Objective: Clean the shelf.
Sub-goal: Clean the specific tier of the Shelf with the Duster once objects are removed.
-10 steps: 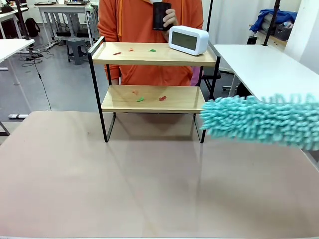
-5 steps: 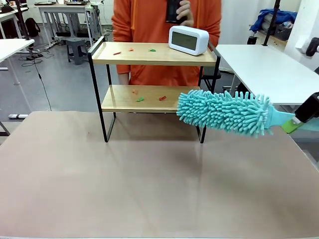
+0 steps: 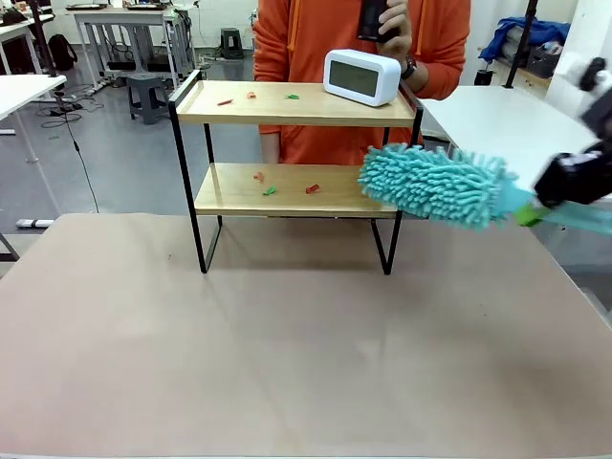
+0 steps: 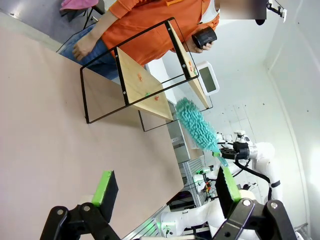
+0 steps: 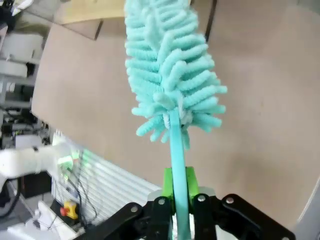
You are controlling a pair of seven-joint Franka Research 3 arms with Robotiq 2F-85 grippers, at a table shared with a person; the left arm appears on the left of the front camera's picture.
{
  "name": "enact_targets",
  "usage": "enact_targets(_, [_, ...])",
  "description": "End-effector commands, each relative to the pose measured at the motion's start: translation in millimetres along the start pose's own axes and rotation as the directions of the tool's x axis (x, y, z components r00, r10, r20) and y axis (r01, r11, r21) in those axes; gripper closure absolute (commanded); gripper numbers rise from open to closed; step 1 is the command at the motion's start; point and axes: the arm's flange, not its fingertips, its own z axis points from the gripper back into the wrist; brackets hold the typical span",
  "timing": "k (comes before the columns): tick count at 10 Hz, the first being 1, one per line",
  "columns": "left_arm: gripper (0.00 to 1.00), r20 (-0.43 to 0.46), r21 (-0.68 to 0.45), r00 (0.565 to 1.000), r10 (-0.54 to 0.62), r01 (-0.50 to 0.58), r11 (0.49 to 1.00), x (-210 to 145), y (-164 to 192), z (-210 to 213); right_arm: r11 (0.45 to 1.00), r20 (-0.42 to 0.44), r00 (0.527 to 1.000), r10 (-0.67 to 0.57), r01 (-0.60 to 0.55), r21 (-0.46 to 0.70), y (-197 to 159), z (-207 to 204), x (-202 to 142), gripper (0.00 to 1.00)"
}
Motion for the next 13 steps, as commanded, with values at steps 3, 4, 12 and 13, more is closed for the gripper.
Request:
enact_targets(3, [0.00, 0.015, -0.019, 1.000, -0.024, 0.024, 1.000, -0.9, -1.6, -1.7, 0.994, 0.108, 0.989, -0.101, 0.105, -0.037, 44.9, -83.1, 57.9, 0.88])
enact_targets(4, [0.00, 0.015, -0.019, 1.000, -0.024, 0.024, 1.000, -0.9, -1.6, -1.7, 0.991, 0.186, 0.976, -0.110, 0.122, -0.054, 55.7, -94.9, 59.2, 0.88])
enact_targets(12, [0.00, 0.015, -0.019, 1.000, -0.024, 0.024, 1.000, -0.9, -1.6, -1.7, 0.988, 0.262, 0.955, -0.139, 0.153, -0.034, 78.6, -148.0, 73.8, 0.88])
enact_targets(13, [0.00, 0.015, -0.019, 1.000, -0.024, 0.024, 1.000, -0.9, -1.6, -1.7, 0.985, 0.276, 0.949, -0.153, 0.169, -0.035, 84.1, -160.7, 73.7, 0.88])
